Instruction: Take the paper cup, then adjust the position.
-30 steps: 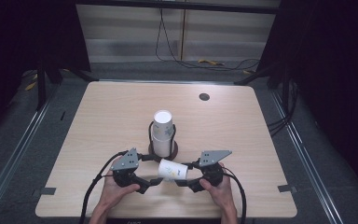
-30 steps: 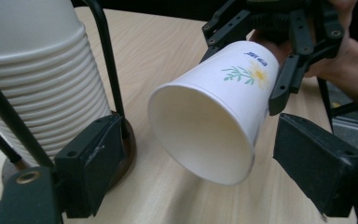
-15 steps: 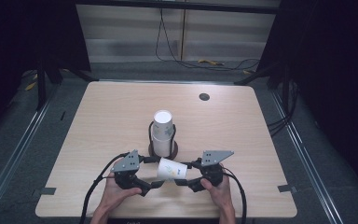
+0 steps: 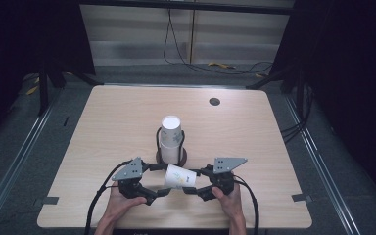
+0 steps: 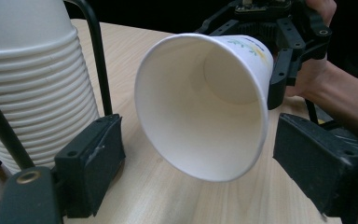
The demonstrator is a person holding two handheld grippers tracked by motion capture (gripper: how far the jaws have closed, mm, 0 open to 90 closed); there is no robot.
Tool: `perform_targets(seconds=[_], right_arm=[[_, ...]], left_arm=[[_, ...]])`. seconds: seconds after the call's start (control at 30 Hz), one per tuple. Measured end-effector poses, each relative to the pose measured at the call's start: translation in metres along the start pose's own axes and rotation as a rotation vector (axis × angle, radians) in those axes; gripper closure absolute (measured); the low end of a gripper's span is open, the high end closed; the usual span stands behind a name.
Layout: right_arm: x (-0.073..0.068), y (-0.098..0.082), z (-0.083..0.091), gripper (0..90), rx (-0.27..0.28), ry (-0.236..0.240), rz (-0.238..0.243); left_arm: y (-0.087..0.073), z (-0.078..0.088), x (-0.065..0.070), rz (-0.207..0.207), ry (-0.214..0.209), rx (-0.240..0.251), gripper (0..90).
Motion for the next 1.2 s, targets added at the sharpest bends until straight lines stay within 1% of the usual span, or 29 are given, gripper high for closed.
perform_targets(seconds=[0.03, 0.07, 0.13, 0.17, 0.2, 0.23, 0.33, 0.37, 0.5, 0.57, 0.6, 0.7, 0.83, 0.9, 0.97, 1.03, 1.1, 1.2], right_arm=[[0.000, 0.000, 0.000, 37.0, -0.001, 0.004, -0.002], [0.000, 0.000, 0.000, 37.0, 0.003, 0.005, -0.001], [-0.001, 0.000, -0.001, 37.0, 0.011, 0.015, 0.000], [-0.001, 0.000, -0.001, 37.0, 0.011, 0.015, 0.000], [-0.002, -0.001, -0.003, 37.0, -0.001, 0.022, -0.002], [-0.003, -0.002, -0.004, 37.0, -0.003, 0.026, -0.003], [-0.003, -0.002, -0.003, 37.0, -0.003, 0.025, -0.001], [-0.004, -0.003, -0.002, 37.0, -0.001, 0.026, 0.000], [-0.003, -0.001, 0.000, 37.0, 0.009, 0.024, 0.002], [-0.004, 0.000, 0.001, 37.0, 0.013, 0.027, 0.002], [-0.004, 0.000, 0.001, 37.0, 0.020, 0.035, 0.002], [-0.004, 0.000, 0.000, 37.0, 0.020, 0.037, 0.002], [-0.005, 0.000, -0.002, 37.0, 0.023, 0.046, 0.006], [-0.006, 0.001, -0.002, 37.0, 0.030, 0.055, 0.006], [-0.006, 0.001, -0.002, 37.0, 0.032, 0.061, 0.010], [-0.007, 0.000, -0.003, 37.0, 0.029, 0.062, 0.011], [-0.008, 0.000, -0.003, 37.1, 0.028, 0.065, 0.013], [-0.008, 0.001, -0.003, 37.1, 0.034, 0.066, 0.017]], left_arm=[[0.000, 0.000, 0.000, -0.002, 0.002, 0.001, 15.7], [0.001, 0.000, 0.000, 0.005, -0.009, 0.009, 15.7], [0.003, -0.001, 0.000, 0.011, -0.015, 0.026, 15.7], [0.003, -0.001, 0.000, 0.011, -0.015, 0.026, 15.7], [0.007, -0.002, 0.000, 0.032, -0.035, 0.052, 15.7], [0.010, -0.004, 0.002, 0.021, -0.037, 0.060, 15.8], [0.010, -0.006, 0.002, 0.018, -0.029, 0.046, 15.9], [0.010, -0.007, 0.002, 0.018, -0.035, 0.049, 15.9], [0.006, -0.008, 0.002, 0.007, -0.043, 0.029, 15.9], [0.006, -0.008, 0.003, 0.005, -0.044, 0.028, 16.0], [0.006, -0.007, 0.003, 0.000, -0.039, 0.027, 16.0], [0.006, -0.007, 0.003, -0.002, -0.042, 0.027, 16.2], [0.005, -0.008, 0.003, -0.006, -0.052, 0.027, 16.3], [0.005, -0.009, 0.004, -0.018, -0.062, 0.019, 16.4], [0.004, -0.010, 0.006, -0.015, -0.072, 0.022, 16.5], [0.003, -0.012, 0.007, -0.024, -0.072, 0.014, 17.0], [0.004, -0.013, 0.009, -0.027, -0.081, 0.016, 18.7], [0.005, -0.013, 0.009, -0.035, -0.079, 0.020, 20.0]])
Point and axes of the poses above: each handheld gripper's, and its own axes: z roughly backward along the jaws, y roughly out of its top, x roughly to its right, the point moved 10 cm from there along -z, roughly forward along the jaws, and after that the axes turned 4 degrees about z, right-handed, at the moved point
